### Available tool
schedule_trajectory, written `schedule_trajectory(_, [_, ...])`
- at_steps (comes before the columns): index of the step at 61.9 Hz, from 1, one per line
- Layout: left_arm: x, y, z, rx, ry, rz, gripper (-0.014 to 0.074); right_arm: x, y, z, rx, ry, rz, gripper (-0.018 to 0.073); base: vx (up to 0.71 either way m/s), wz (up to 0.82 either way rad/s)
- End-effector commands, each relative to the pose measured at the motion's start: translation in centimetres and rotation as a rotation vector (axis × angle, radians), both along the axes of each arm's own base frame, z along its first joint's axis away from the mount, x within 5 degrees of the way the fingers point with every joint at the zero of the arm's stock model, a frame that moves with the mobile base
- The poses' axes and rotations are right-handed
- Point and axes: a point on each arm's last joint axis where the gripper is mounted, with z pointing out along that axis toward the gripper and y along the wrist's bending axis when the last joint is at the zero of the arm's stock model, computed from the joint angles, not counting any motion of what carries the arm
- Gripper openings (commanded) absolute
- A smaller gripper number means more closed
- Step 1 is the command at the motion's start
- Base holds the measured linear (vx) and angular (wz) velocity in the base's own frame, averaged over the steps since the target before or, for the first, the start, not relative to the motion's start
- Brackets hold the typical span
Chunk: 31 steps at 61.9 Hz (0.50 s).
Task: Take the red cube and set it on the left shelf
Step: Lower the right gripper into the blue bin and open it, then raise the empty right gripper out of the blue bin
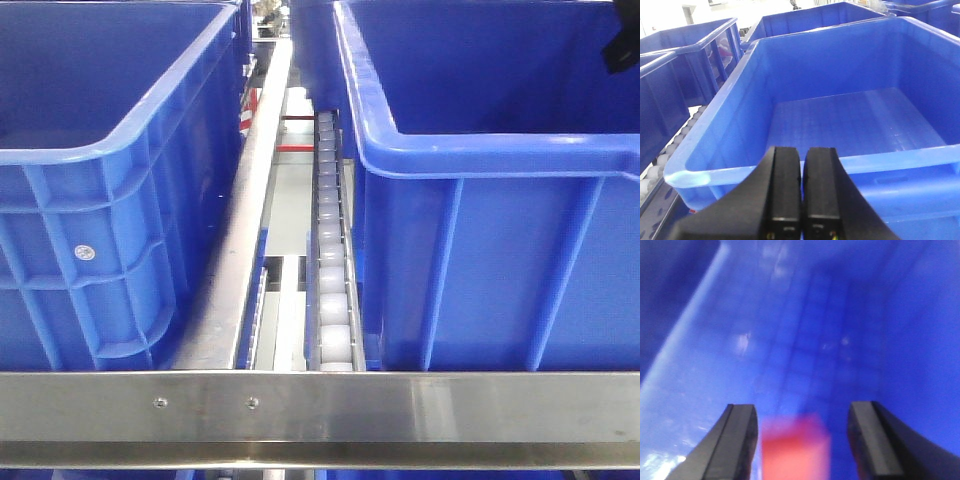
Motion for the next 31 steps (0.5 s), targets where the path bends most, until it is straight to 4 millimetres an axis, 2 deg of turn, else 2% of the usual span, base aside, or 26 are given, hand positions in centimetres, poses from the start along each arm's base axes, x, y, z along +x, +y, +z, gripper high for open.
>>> schedule_trajectory(1, [0.0,0.0,0.1,-0.005,-0.069,-0.004,0.0106,0.4,0.1,2.5,-0.001,-0.15,0.013,0.0505,0.0,0.0])
schedule_trajectory(20, [0.0,0.0,0.1,-0.005,-0.069,-0.004,0.0106,-0.2,0.0,3.1,0.0,-0.163,0.012,0.0473,0.0,0.0])
schedule_trajectory(25, [0.0,0.0,0.1,-0.005,-0.069,-0.004,0.0106,-1.1,0.0,3.7,0.002,-0.192,0.012,0.0396,0.0,0.0])
schedule_trajectory(31, [0.0,0.0,0.1,-0.005,-0.069,-0.004,0.0106,-2.9,-0.2,4.6,0.007,-0.246,0.013,0.0221,0.0,0.0])
